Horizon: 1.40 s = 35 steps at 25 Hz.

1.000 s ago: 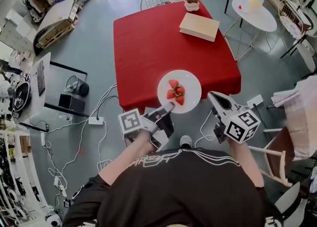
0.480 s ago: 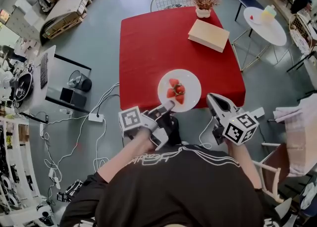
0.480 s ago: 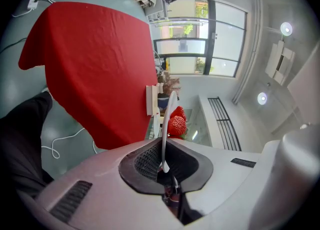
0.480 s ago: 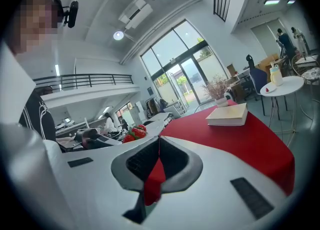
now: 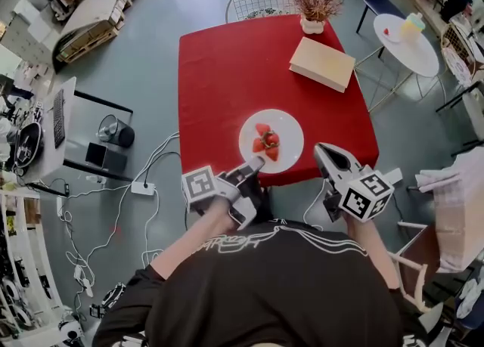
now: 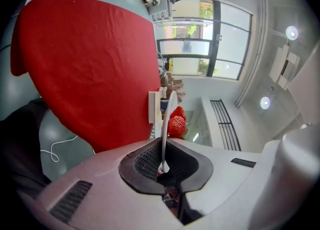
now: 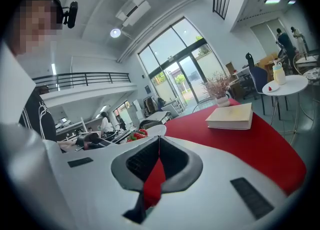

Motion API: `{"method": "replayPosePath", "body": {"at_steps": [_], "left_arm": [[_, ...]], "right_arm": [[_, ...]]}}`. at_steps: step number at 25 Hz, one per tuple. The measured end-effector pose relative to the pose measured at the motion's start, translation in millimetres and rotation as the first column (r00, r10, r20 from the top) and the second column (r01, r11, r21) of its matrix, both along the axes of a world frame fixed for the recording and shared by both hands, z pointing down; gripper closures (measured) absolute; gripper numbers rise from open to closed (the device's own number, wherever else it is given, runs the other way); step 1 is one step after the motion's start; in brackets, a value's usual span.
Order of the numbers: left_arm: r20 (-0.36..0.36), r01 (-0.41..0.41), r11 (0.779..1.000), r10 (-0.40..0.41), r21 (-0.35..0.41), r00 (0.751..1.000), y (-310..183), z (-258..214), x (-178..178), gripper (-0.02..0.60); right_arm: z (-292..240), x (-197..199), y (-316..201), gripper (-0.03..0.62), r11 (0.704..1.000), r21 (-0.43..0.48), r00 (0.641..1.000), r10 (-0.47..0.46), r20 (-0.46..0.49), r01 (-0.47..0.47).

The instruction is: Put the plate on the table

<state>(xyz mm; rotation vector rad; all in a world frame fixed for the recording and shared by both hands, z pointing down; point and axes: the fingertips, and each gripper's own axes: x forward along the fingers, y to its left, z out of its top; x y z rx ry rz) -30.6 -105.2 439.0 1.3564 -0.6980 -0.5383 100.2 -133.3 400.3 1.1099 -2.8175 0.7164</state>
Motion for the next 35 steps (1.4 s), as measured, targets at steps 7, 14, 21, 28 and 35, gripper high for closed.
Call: {"method": "replayPosePath", "body": {"at_steps": [7,14,21,28,35], "left_arm": [[0.002,-0.009,0.999,0.009,-0.035,1.0,-50.4,19.7,-15.2,0.565],[0.009,0.009,0.997,-0.008,-0.075,1.0,-87.6,33.7,-35.5,0.565],[0.041,0.006,0.998,-0.003,-0.056,0.999,-119.7,42.9,-46.8,0.565],[0.066,0.004,0.997,0.001,-0.074,0.998,-142.7,65.5,-50.4,0.565],[0.079,0.006,0.994,0.002,-0.106,0.997,-160.5,95.8,-49.6,0.565]], "right_arm": [[19.6,-15.5,-46.4,0.586,0.999,-0.053,1.0,0.001,-0.019,-0.002],[28.5,-39.7,-91.7,0.586,0.997,-0.068,0.999,-0.022,-0.026,0.02],[36.1,-48.9,-121.8,0.586,0.995,-0.1,0.999,-0.028,-0.023,0.025],[47.5,-51.1,-132.5,0.586,0.992,-0.126,1.0,-0.023,-0.016,0.021],[61.2,-46.0,-133.7,0.586,0.988,-0.153,1.0,-0.007,-0.016,0.004]]}}
